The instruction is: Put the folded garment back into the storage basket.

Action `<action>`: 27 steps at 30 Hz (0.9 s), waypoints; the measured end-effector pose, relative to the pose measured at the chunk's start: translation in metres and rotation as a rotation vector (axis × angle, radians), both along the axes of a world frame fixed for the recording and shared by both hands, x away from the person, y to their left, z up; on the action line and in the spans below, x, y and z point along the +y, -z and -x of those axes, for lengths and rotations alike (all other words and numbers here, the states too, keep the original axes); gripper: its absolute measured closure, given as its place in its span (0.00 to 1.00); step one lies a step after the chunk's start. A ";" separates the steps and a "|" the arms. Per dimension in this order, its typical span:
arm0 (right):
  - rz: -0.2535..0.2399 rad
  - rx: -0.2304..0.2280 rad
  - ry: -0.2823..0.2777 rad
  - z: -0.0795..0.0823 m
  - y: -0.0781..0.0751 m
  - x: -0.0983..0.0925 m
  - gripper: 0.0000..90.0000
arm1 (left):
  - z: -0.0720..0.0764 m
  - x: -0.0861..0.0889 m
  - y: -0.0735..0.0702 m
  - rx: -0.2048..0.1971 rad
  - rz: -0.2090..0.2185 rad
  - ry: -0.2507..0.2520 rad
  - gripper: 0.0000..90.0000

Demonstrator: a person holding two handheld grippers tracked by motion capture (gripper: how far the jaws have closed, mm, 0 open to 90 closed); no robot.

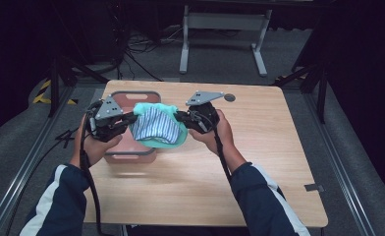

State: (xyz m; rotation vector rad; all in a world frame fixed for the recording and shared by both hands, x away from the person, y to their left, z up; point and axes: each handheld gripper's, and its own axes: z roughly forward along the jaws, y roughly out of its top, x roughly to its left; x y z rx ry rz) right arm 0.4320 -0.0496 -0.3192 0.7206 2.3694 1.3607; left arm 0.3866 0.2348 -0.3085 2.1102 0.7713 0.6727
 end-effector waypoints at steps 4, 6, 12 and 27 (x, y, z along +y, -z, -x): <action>0.001 -0.001 -0.016 -0.002 -0.001 0.011 0.97 | 0.002 0.010 -0.002 -0.005 -0.005 -0.022 0.94; 0.007 -0.003 -0.027 -0.003 -0.001 0.021 0.97 | 0.003 0.016 -0.002 -0.002 -0.005 -0.040 0.94; 0.014 0.003 -0.055 -0.009 0.000 0.046 0.97 | 0.006 0.035 0.001 -0.005 0.000 -0.088 0.94; 0.030 0.039 -0.087 -0.022 0.020 0.097 0.97 | 0.000 0.069 0.018 0.035 -0.012 -0.167 0.94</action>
